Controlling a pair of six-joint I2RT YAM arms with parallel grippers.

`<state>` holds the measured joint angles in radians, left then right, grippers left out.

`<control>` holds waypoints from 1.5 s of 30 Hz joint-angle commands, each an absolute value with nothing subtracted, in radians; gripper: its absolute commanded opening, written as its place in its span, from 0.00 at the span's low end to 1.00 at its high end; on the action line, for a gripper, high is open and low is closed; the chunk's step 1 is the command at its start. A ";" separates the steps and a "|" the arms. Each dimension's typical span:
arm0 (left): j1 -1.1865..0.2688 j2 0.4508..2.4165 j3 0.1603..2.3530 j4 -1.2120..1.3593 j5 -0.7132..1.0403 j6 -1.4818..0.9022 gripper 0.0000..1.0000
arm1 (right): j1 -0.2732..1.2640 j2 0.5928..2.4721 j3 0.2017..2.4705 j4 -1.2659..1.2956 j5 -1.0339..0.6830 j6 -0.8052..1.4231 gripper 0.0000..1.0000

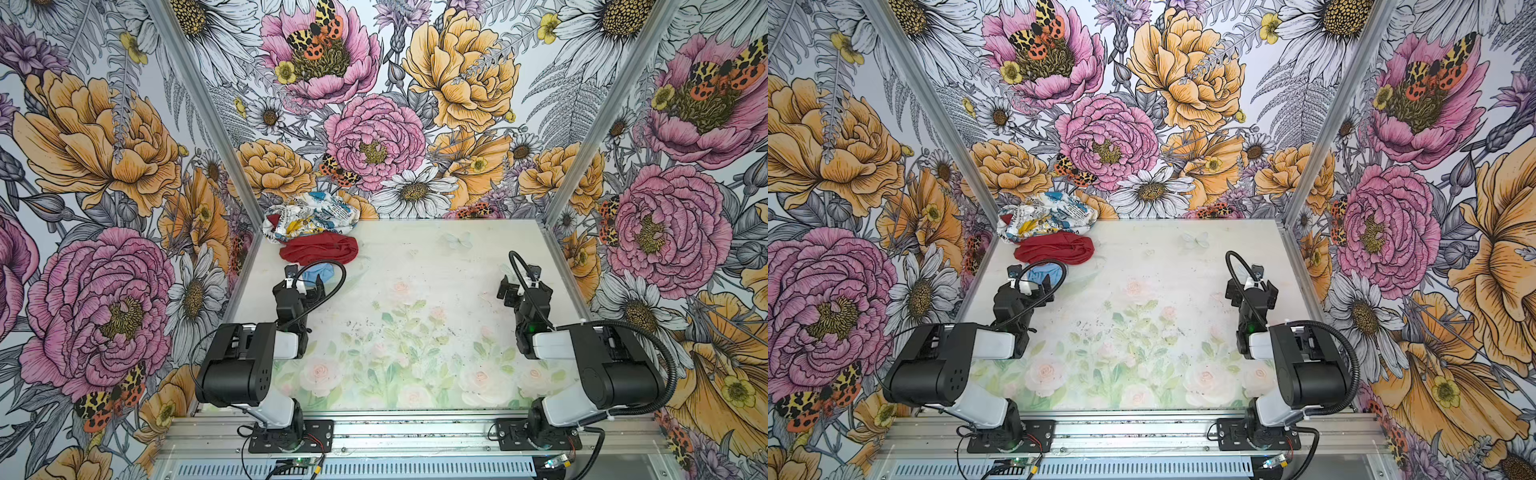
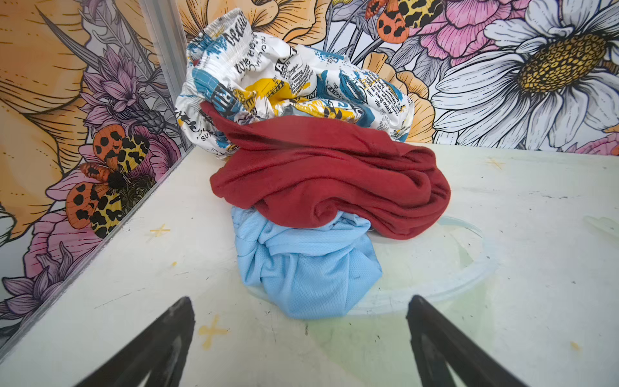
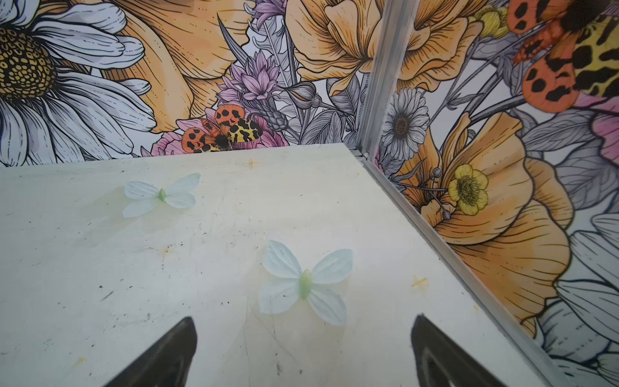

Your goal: Pick out a specific cloth from the pile

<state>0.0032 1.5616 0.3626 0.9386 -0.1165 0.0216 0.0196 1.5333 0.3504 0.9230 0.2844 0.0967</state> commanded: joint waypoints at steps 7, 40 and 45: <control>0.046 1.552 0.368 0.954 -0.010 -0.010 0.99 | 0.015 1.537 0.366 0.925 0.296 0.114 0.99; -0.059 1.460 0.878 -0.190 -0.172 -0.398 0.52 | 0.574 1.283 0.818 0.042 0.208 0.477 0.99; -0.044 1.635 1.017 -0.278 -0.116 -0.417 0.39 | 0.745 1.390 0.905 0.075 0.192 0.486 1.00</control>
<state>-0.0536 1.5852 0.9459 -0.1684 -0.1890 -0.3725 0.6868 1.3689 0.8371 0.0551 0.2157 0.4397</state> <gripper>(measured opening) 0.400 0.995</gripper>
